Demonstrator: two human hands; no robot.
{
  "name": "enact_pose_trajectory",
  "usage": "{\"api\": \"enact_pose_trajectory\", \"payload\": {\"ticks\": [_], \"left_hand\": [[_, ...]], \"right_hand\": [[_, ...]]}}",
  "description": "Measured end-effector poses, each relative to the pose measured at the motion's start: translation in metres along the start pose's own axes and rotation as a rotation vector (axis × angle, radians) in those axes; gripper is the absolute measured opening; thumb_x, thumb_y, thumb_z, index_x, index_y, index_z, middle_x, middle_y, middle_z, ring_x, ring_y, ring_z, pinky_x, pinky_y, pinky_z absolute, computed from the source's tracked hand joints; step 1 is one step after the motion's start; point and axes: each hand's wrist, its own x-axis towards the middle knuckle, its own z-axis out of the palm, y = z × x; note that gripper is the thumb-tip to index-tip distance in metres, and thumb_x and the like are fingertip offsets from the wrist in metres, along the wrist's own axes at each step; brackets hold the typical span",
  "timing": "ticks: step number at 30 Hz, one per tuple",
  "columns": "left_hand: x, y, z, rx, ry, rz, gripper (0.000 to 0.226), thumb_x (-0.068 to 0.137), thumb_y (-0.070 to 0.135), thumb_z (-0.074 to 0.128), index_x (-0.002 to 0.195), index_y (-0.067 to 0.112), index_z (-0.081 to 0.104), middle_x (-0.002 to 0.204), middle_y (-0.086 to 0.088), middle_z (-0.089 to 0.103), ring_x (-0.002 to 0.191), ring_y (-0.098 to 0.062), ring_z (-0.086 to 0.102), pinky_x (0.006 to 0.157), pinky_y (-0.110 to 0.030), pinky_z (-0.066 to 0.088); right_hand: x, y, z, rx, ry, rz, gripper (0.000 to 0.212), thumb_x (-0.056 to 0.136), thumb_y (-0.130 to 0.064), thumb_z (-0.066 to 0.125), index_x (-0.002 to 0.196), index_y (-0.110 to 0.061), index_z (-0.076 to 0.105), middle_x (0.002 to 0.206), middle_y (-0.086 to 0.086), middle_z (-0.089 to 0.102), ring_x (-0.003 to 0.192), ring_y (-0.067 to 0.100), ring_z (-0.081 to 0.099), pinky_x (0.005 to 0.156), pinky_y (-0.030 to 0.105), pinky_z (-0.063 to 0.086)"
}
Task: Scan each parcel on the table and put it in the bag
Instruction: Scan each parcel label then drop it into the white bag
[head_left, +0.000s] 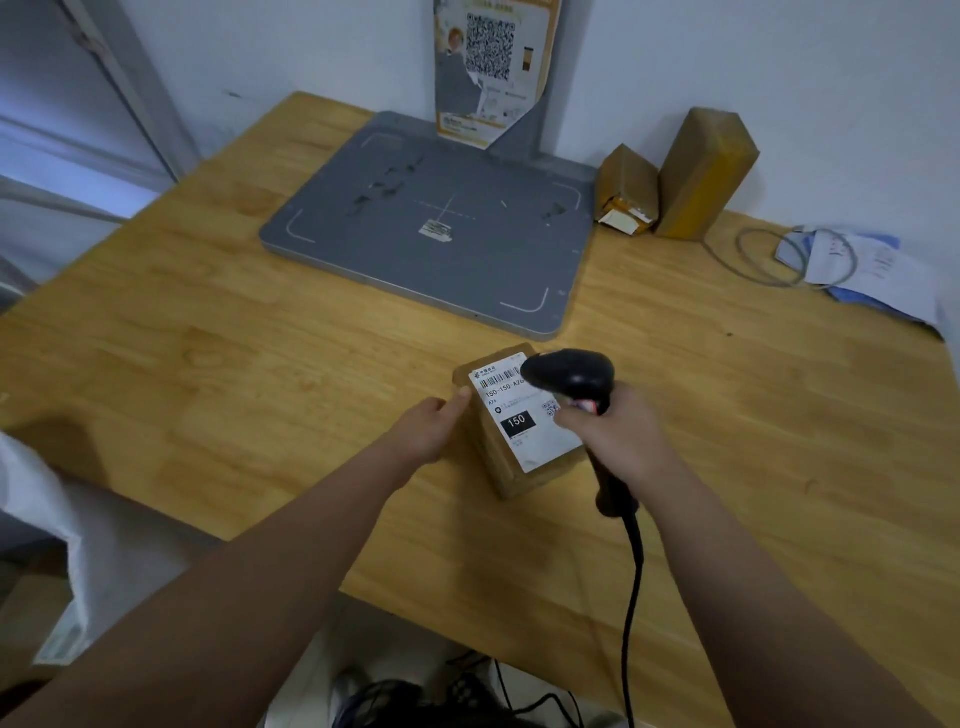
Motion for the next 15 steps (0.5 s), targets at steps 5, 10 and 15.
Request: {"api": "enact_pose_trajectory", "payload": {"ticks": [5, 10, 15], "left_hand": [[-0.012, 0.009, 0.023, -0.161, -0.106, -0.128, 0.067, 0.09, 0.06, 0.051, 0.134, 0.008, 0.049, 0.131, -0.007, 0.056, 0.107, -0.021, 0.055, 0.084, -0.032, 0.05], [-0.018, 0.001, 0.043, -0.351, -0.049, -0.107, 0.054, 0.092, 0.053, 0.052, 0.129, 0.013, 0.049, 0.114, 0.0, 0.062, 0.097, -0.016, 0.06, 0.079, -0.029, 0.05], [-0.044, -0.019, 0.008, -0.494, -0.024, -0.009, 0.054, 0.091, 0.039, 0.059, 0.136, 0.024, 0.032, 0.111, 0.001, 0.063, 0.098, -0.017, 0.062, 0.077, -0.031, 0.051]], "right_hand": [[0.022, -0.008, -0.001, 0.257, -0.133, 0.148, 0.004, 0.085, -0.014, 0.068, 0.086, -0.012, 0.064, 0.075, 0.002, 0.065, 0.07, 0.017, 0.062, 0.058, 0.027, 0.043], [0.017, 0.011, 0.025, 0.352, -0.072, 0.212, 0.015, 0.082, -0.015, 0.071, 0.096, -0.011, 0.067, 0.089, 0.009, 0.07, 0.08, 0.023, 0.066, 0.065, 0.031, 0.048], [-0.014, 0.005, 0.044, 0.496, -0.018, 0.114, 0.004, 0.085, -0.013, 0.07, 0.087, -0.015, 0.067, 0.082, 0.004, 0.071, 0.08, 0.022, 0.067, 0.069, 0.034, 0.053]]}}
